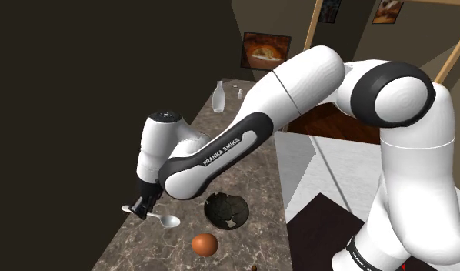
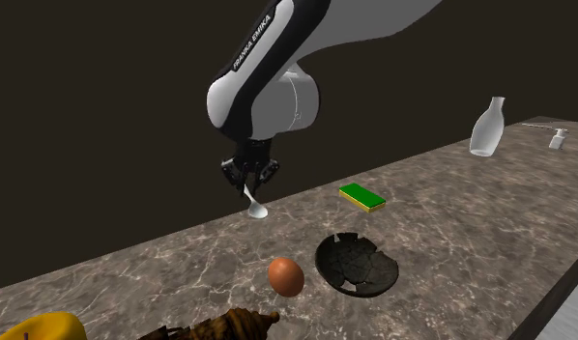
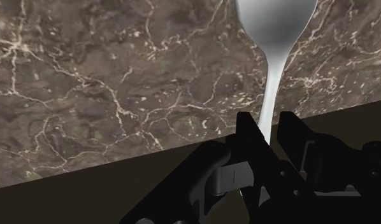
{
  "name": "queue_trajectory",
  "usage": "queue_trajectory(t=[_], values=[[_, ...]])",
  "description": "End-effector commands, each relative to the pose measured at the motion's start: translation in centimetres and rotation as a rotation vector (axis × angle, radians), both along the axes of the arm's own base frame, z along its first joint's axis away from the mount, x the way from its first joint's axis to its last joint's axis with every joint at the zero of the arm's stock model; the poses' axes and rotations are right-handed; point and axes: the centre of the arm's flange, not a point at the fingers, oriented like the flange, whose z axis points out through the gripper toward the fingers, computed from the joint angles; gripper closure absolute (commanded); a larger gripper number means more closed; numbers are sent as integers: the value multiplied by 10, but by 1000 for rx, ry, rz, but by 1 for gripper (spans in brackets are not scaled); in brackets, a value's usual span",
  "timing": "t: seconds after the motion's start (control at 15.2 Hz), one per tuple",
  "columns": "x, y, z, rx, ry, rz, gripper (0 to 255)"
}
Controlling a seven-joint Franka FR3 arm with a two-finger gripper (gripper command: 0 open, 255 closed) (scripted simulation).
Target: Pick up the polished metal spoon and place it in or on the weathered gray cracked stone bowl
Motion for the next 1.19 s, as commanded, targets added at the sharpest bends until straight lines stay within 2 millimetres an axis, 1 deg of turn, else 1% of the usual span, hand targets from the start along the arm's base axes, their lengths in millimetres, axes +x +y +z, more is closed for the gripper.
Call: queue_trajectory(t=[0.0, 1.12], values=[[-5, -19, 2, 0, 0, 0, 255], [-70, -233, 13, 0, 0, 0, 255]])
